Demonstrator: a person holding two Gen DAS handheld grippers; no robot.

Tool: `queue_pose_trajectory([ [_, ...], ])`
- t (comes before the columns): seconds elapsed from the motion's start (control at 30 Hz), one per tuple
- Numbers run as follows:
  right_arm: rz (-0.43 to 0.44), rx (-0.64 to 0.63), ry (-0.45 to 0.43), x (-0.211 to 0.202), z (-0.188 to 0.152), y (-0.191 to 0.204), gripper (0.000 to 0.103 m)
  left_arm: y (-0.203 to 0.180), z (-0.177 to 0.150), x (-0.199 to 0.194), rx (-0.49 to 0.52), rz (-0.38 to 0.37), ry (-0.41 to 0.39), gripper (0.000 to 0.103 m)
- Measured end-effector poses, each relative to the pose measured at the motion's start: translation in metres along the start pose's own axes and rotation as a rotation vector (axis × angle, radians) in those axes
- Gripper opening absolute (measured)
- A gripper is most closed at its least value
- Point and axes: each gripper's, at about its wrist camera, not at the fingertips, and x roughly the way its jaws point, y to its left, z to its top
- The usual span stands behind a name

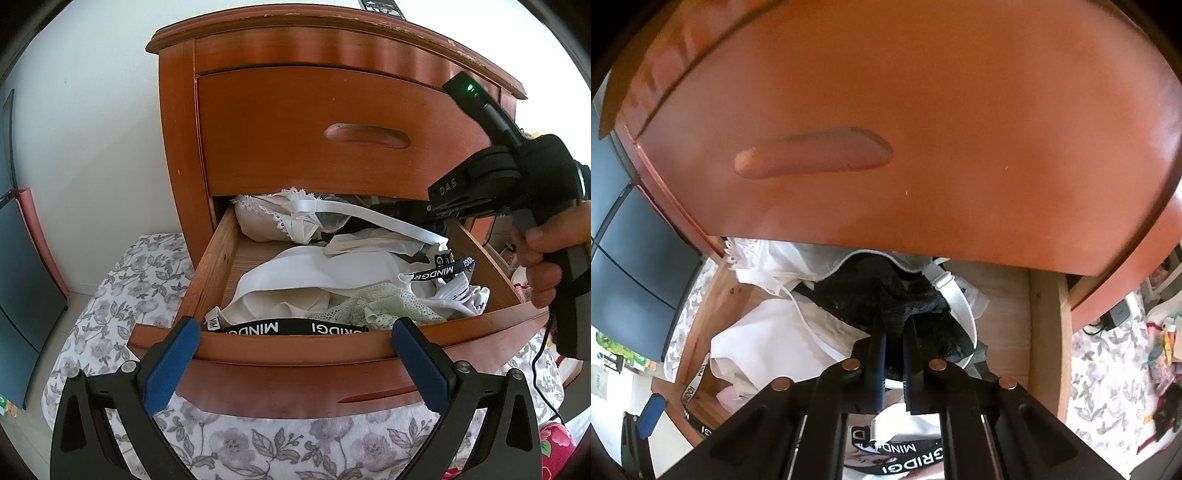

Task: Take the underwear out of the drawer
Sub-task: 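Close the right gripper on the black lace garment in the drawer, then lift the black lace garment out with the right gripper and carry it to the bed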

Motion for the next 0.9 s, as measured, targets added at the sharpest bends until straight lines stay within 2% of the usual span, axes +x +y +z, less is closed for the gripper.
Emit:
queue_pose_trajectory([
  [0.57, 0.029, -0.069, -0.145, -0.071, 0.003, 0.021, 0.005, 0.000, 0.000, 0.000, 0.001, -0.002, 0.000, 0.103],
  [0.9, 0.029, -0.070, -0.287, -0.157, 0.012, 0.018, 0.005, 0.000, 0.000, 0.000, 0.003, -0.001, 0.000, 0.103],
])
